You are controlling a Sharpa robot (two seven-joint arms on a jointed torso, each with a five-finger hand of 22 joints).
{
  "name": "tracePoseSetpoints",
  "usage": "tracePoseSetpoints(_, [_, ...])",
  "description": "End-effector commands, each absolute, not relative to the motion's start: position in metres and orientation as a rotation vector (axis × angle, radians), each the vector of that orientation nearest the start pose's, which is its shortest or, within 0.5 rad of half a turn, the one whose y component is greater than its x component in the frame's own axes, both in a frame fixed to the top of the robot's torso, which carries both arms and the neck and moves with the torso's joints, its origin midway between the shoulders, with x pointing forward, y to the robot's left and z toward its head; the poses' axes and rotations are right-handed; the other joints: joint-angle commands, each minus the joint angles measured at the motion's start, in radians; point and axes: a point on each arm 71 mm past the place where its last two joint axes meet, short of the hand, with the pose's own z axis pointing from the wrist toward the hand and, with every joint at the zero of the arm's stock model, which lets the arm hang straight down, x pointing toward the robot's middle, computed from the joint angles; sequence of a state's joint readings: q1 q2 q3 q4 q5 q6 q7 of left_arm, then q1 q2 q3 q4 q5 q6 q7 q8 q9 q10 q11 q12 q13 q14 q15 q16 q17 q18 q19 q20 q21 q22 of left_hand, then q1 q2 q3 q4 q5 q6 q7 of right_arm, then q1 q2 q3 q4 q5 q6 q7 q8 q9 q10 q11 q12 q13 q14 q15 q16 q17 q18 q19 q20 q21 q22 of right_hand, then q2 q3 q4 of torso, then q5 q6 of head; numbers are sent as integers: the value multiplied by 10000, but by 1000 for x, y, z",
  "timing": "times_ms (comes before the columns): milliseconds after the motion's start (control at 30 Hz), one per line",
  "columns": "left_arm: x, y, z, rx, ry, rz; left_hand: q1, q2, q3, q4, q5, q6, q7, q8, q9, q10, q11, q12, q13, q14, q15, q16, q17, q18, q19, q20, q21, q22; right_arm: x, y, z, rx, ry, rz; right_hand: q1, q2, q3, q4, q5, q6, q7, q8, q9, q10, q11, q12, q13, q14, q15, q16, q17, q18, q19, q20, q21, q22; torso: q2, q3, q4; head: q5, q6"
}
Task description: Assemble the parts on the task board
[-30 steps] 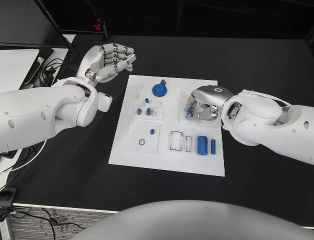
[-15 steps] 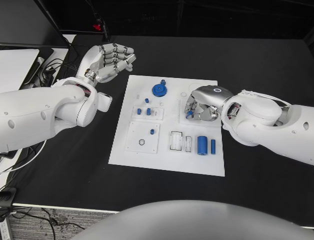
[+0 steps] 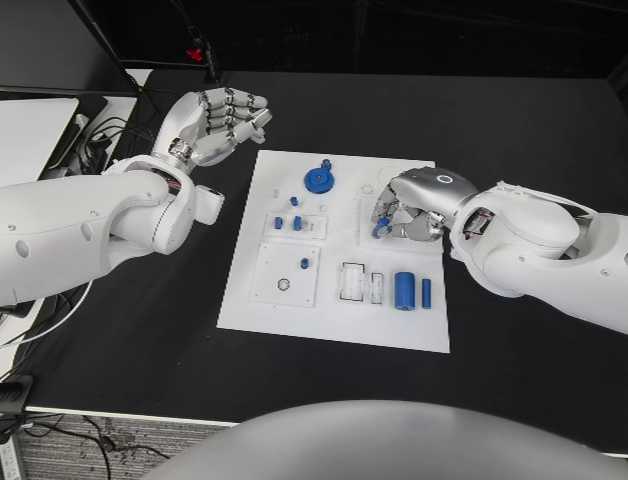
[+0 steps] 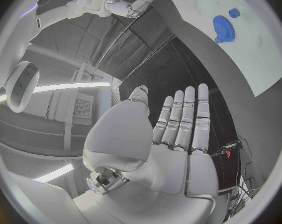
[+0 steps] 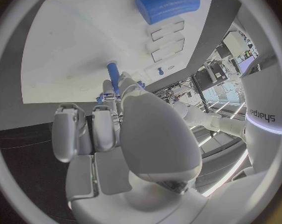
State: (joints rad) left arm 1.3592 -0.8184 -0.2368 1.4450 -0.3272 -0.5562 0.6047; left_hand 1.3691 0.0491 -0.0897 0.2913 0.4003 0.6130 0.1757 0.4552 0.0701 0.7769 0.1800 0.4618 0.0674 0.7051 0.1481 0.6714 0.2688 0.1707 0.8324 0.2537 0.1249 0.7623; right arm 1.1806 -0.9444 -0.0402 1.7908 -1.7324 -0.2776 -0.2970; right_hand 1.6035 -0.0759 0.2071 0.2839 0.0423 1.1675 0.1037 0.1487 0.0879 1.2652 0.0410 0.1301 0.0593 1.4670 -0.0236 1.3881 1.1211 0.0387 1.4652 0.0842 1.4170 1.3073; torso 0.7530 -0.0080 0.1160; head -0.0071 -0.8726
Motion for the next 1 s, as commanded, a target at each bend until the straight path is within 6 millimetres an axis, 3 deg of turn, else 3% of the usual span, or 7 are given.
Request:
tracePoseSetpoints(33, [504,226,-149,-5320,12373,-12948,66,-3,-34,4,36,-45,527,27,-14,-84,-7,33,-15,38,-16,65,-8,95,82,2,68,-13,424,-175,-159,-3520,15305,5759,33,12,78,18,45,124,-21,28,51,84,23,-68,8,323,-84,45,15,42,323,-68,-5,1834,-8,-10,7,-12,0])
tracePoseSetpoints(433, [504,225,-150,-5316,12380,-12958,66,-3,-34,4,36,-45,527,27,-14,-84,-7,33,-15,38,-16,65,-8,95,82,2,68,-13,415,-166,-142,-3617,14463,6665,92,4,131,0,48,166,-38,22,50,131,7,-143,10,340,-96,76,87,21,360,-85,65,1870,-2,-8,15,38,0])
tracePoseSetpoints(767, [506,223,-150,-5293,12379,-12955,66,-3,-34,4,36,-45,527,27,-14,-84,-7,33,-15,38,-16,65,-8,95,82,2,68,-13,413,-118,-142,-4142,14455,8099,177,7,207,-28,52,179,-25,-5,41,163,11,-231,9,347,-98,86,108,13,374,-95,89,1884,-4,-7,24,264,0])
tracePoseSetpoints(1000, [507,223,-150,-5279,12363,-12946,66,-3,-34,4,36,-45,527,27,-14,-84,-7,33,-15,38,-16,65,-8,95,82,2,68,-13,411,-80,-145,-4637,14658,9047,203,29,246,-33,53,178,-17,-20,36,174,17,-275,9,348,-94,83,102,15,371,-95,80,1880,9,-13,35,512,0])
